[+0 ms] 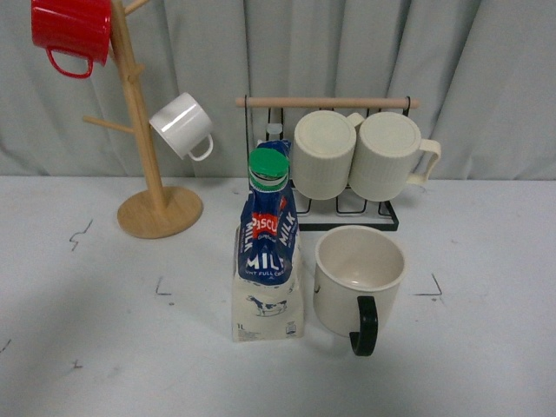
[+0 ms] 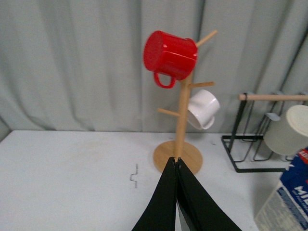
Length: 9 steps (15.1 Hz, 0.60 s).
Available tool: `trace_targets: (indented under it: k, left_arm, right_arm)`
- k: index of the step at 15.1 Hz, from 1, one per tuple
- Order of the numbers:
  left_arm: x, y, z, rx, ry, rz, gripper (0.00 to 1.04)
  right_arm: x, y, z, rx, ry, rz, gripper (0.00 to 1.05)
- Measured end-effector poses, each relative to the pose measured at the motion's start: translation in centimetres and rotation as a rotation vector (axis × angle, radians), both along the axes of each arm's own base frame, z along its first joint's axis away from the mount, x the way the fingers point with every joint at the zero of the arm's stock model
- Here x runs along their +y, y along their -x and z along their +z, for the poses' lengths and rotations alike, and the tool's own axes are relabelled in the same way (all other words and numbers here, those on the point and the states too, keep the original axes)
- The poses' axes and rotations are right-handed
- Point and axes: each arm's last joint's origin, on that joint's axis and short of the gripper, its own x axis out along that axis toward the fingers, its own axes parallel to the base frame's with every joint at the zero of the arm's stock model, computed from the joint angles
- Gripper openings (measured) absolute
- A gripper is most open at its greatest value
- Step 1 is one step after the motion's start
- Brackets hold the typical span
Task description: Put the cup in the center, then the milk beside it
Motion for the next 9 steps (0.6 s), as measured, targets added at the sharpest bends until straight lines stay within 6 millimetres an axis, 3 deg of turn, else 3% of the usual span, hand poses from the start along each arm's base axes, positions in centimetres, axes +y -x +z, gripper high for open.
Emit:
trace_targets:
  k: [9]
  left_arm:
    - [-0.1,3.5,-3.1,-0.003,0.000,-0.018,0.02]
  right_arm:
    - [0.0,0.0,0.0,0.000,0.000,0.000,0.98]
